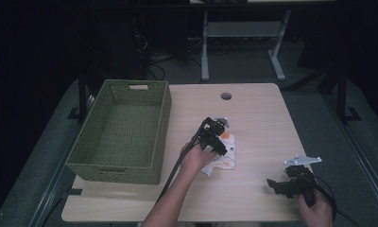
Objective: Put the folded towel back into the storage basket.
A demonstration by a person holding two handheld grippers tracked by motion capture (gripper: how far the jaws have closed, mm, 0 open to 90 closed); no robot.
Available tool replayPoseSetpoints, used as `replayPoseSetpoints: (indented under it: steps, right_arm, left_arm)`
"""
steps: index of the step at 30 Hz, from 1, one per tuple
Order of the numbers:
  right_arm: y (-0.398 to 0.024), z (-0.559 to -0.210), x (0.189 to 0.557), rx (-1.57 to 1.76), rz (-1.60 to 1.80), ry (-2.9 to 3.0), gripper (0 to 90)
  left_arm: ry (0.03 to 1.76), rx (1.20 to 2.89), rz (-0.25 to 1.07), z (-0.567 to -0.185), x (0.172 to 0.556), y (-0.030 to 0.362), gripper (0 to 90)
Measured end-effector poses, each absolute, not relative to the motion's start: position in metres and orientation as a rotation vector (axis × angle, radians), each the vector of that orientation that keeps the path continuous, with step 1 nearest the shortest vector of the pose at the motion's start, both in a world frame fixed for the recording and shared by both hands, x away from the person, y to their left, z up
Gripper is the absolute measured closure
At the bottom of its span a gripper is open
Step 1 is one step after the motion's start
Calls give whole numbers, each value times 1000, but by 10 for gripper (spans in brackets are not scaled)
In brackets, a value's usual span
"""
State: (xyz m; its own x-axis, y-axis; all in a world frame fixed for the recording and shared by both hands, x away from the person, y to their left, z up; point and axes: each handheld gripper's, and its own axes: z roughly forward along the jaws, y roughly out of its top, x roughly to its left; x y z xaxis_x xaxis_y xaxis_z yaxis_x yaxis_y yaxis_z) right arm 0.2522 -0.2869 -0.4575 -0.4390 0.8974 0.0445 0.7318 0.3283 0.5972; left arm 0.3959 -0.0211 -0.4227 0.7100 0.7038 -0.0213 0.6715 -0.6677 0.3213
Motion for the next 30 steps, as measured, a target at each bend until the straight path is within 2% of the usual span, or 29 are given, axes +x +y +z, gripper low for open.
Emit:
replayPoseSetpoints:
  steps: [22, 30]
  right_arm:
    - [-288, -457, 252, 1462, 807, 2303, 142]
    - [-287, -456, 252, 1461, 808, 2305, 142]
  left_arm:
    - [1100, 2656, 168, -438, 405, -27, 410]
    - [1071, 2664, 169, -437, 404, -27, 529]
